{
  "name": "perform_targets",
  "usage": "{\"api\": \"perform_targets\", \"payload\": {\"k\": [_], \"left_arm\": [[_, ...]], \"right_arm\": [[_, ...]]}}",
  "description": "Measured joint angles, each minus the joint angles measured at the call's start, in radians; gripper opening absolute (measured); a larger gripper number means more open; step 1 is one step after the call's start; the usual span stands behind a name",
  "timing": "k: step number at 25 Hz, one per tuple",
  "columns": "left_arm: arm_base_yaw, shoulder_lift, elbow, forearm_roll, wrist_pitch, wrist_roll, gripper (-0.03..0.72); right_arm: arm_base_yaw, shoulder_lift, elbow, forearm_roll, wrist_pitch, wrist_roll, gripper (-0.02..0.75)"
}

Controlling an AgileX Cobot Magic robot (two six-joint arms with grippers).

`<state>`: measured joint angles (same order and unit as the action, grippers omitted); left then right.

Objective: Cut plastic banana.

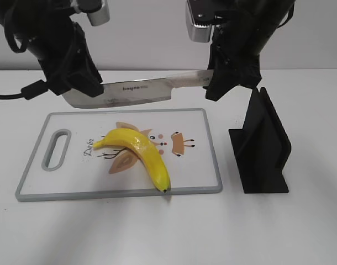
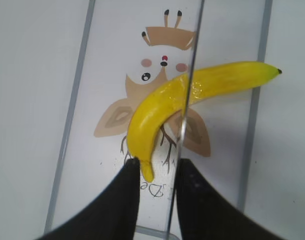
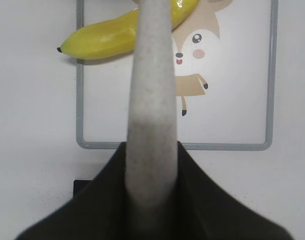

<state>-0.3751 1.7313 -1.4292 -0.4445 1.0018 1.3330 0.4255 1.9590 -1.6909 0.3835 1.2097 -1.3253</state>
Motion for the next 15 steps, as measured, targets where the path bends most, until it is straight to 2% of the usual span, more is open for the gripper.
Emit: {"api": "perform_targets", "payload": {"k": [15], "left_arm": [[0.000,0.005,0.000,0.029,0.029,0.001,0.234]], "right_arm": [[0.000,0.000,0.000,0.005,-0.006,-0.002,0.169]]}}
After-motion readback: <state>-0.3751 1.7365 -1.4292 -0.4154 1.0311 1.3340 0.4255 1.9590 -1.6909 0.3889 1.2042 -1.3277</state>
